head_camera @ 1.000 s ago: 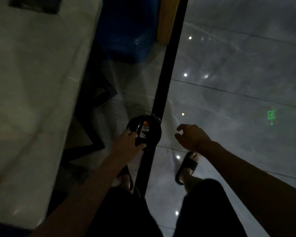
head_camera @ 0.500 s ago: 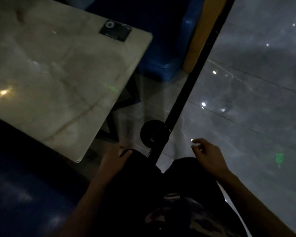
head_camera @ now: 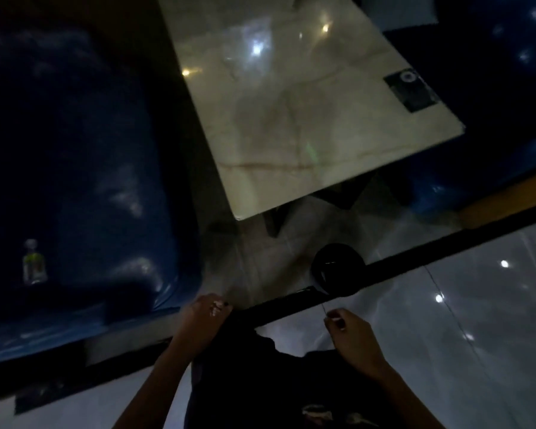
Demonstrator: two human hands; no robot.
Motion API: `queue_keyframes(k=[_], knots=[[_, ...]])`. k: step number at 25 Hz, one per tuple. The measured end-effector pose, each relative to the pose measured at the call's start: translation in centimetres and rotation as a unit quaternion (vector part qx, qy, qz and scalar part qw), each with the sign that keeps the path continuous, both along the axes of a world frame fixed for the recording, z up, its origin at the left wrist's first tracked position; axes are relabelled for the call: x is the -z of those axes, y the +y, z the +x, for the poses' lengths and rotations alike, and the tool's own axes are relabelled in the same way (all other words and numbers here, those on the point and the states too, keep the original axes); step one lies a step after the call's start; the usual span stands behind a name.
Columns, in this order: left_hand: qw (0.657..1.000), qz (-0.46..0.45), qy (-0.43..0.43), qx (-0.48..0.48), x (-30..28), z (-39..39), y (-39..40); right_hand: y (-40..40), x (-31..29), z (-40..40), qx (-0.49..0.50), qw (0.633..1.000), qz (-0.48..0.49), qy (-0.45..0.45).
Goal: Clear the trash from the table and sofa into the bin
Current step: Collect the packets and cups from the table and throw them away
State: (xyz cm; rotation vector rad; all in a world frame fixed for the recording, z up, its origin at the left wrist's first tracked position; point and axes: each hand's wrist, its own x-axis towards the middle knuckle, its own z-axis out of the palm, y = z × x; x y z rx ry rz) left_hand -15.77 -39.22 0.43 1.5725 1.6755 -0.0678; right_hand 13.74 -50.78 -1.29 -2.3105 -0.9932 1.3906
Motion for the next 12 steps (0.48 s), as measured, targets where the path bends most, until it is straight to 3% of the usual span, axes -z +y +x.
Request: queue_keyframes(k=[3, 8, 12], knots=[[0.996, -0.01, -0.066, -0.056, 1.0, -4.9, 0.9, 3.0, -0.3, -3.6, -0.043, 0.999, -0.022, -0.017], [0.99, 0.023, -0.088, -0.107, 1.6, -12.9, 3.9, 10.7, -1.6, -11.5, -0.1, 0.995, -0.011, -0.011], [0.98, -0.006, -0.075, -0.186, 2.5, -19.4, 5.7, 18.8, -2.1, -17.1, -0.121, 0.992, 0.021, -0.008]])
